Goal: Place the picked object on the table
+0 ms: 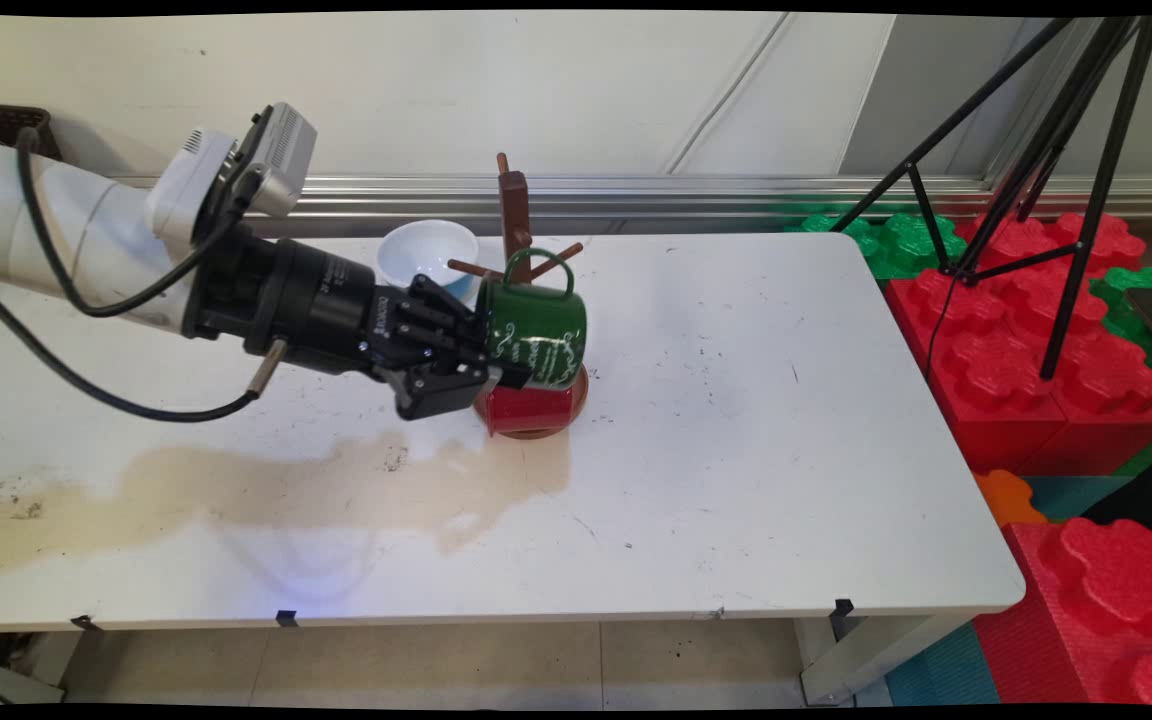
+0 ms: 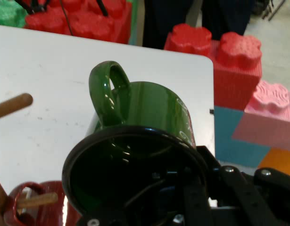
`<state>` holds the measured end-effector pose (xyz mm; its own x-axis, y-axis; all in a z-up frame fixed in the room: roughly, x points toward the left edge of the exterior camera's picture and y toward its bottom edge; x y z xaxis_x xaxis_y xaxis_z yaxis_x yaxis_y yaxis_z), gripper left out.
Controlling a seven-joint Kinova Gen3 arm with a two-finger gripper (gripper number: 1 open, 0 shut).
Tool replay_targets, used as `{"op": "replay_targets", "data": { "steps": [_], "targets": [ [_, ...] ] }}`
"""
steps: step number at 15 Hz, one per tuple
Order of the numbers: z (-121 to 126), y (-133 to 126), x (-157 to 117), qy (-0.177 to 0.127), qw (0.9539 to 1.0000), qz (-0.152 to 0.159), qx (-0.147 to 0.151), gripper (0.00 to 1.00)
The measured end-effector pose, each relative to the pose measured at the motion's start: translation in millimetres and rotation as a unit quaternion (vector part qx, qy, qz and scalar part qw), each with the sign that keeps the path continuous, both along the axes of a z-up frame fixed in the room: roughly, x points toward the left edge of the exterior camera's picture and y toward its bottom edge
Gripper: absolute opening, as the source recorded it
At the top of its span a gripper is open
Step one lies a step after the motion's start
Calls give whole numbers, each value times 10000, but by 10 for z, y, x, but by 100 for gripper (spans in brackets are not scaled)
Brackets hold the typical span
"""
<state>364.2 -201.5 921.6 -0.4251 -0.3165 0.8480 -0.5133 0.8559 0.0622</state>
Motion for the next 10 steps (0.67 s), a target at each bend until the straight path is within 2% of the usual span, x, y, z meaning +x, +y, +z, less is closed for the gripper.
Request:
{"op": "replay_targets", "data": {
  "steps": [5, 10],
  "targets": [
    [141, 81, 95, -359, 9991, -162, 131, 0],
    [290, 167, 289, -814, 9957, -353, 247, 0]
  ]
}}
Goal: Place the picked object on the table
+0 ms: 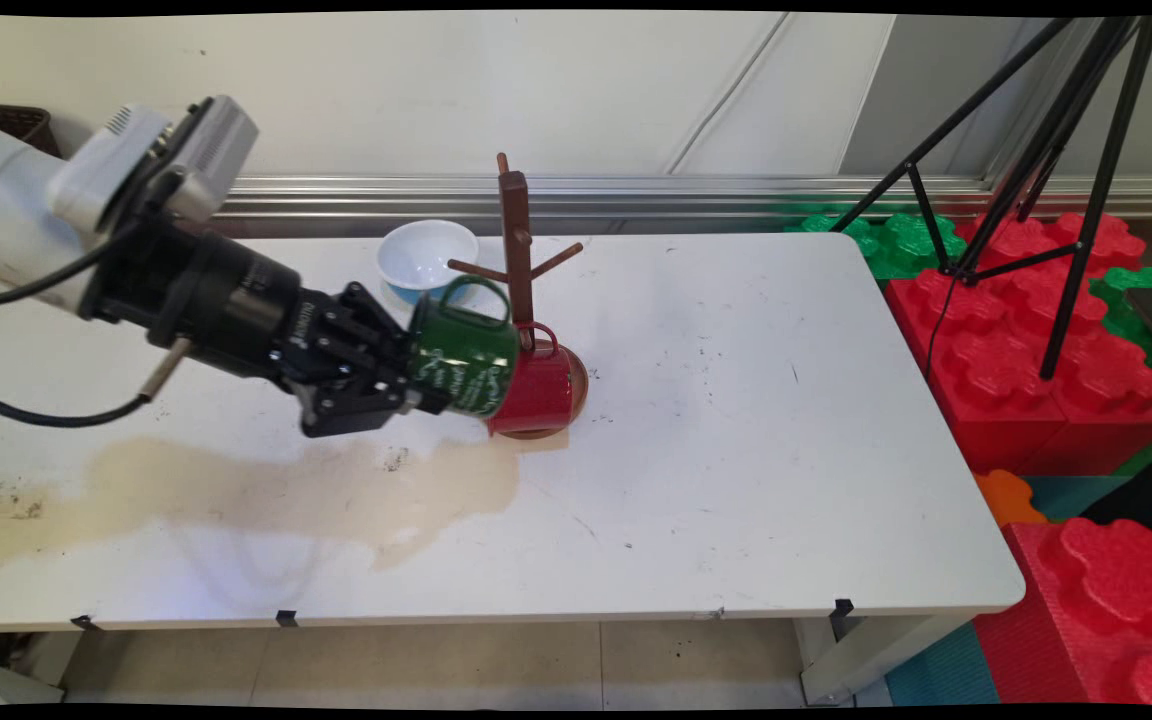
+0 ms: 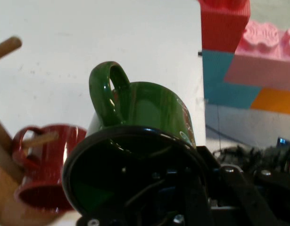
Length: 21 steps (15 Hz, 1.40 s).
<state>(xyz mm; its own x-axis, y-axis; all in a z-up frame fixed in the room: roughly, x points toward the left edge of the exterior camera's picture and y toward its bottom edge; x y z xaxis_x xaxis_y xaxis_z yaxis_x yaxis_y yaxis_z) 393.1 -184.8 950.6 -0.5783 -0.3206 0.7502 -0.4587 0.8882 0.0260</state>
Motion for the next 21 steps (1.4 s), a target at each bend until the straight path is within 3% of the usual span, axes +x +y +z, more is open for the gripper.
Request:
{"op": "replay_targets", "data": {
  "steps": [6, 10, 15, 21],
  "targets": [
    [111, 37, 301, -601, 9981, -120, 82, 0],
    [150, -15, 514, -1034, 9944, -180, 86, 0],
    [118, -176, 819, -1703, 9851, -253, 60, 0],
    [-15, -338, 1051, -2277, 9735, -209, 67, 0]
  ]
}}
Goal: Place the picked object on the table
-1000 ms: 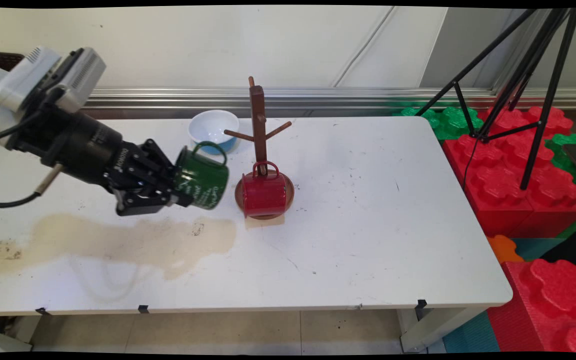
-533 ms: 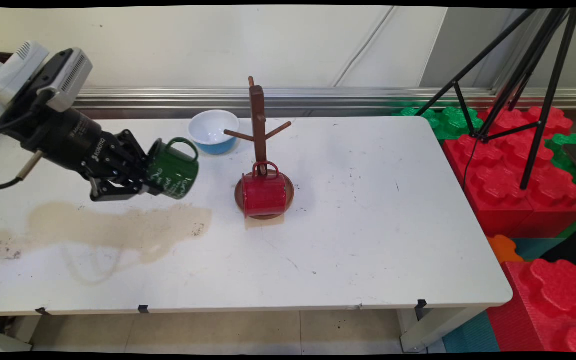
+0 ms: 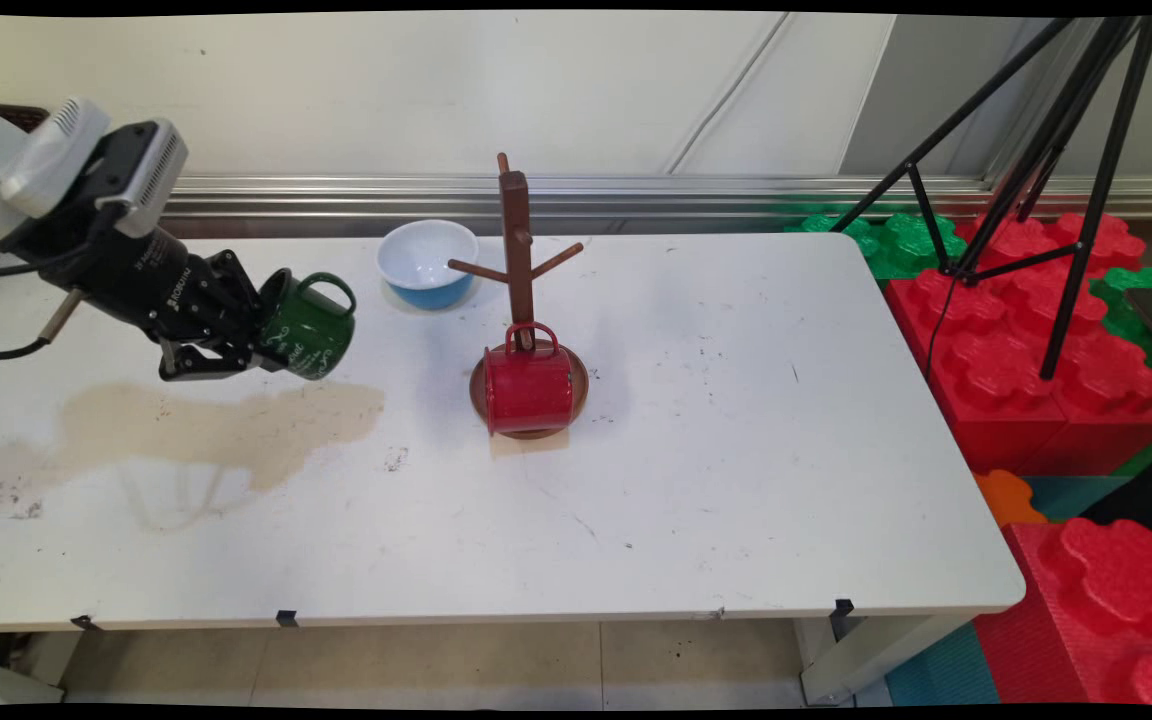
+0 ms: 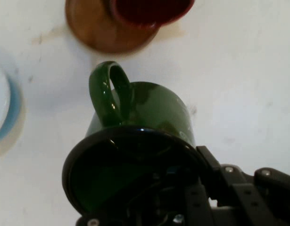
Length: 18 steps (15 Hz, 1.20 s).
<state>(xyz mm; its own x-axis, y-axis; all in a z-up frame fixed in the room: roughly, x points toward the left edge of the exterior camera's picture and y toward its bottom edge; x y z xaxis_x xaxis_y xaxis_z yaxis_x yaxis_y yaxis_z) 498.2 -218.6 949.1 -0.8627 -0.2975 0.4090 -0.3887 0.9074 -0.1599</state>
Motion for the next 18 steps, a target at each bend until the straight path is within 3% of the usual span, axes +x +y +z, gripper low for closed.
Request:
{"op": "replay_targets", "data": {
  "steps": [10, 18],
  "targets": [
    [-535, -333, 339, -681, 9972, 308, 99, 0],
    [-882, -481, 455, -935, 9944, 448, 200, 0]
  ]
}}
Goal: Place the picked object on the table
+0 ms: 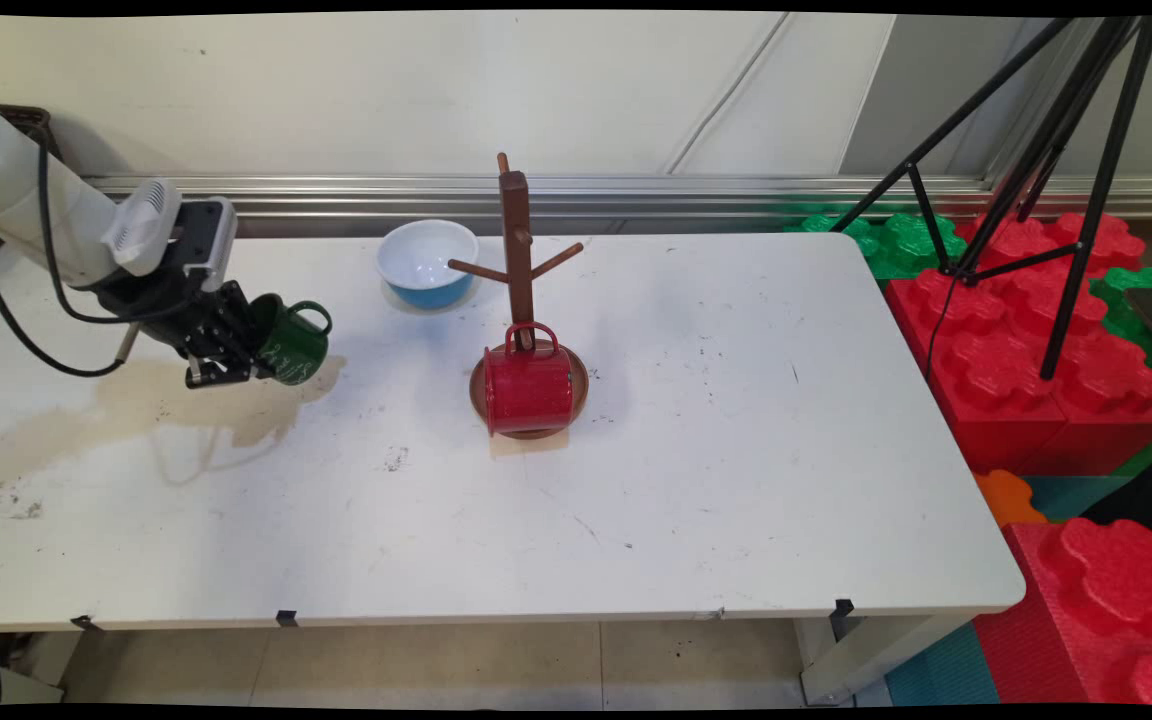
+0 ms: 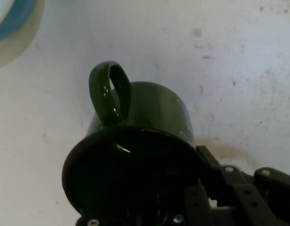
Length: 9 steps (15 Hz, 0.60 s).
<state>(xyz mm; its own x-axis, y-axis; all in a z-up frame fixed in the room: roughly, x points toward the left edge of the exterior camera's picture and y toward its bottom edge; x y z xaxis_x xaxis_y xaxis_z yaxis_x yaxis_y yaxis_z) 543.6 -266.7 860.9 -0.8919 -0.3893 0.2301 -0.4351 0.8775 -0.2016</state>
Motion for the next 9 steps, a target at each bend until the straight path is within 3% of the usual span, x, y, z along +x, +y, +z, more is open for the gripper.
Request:
{"op": "replay_targets", "data": {
  "steps": [9],
  "targets": [
    [-261, -75, 27, -128, 9998, 150, 84, 0]
  ]
}}
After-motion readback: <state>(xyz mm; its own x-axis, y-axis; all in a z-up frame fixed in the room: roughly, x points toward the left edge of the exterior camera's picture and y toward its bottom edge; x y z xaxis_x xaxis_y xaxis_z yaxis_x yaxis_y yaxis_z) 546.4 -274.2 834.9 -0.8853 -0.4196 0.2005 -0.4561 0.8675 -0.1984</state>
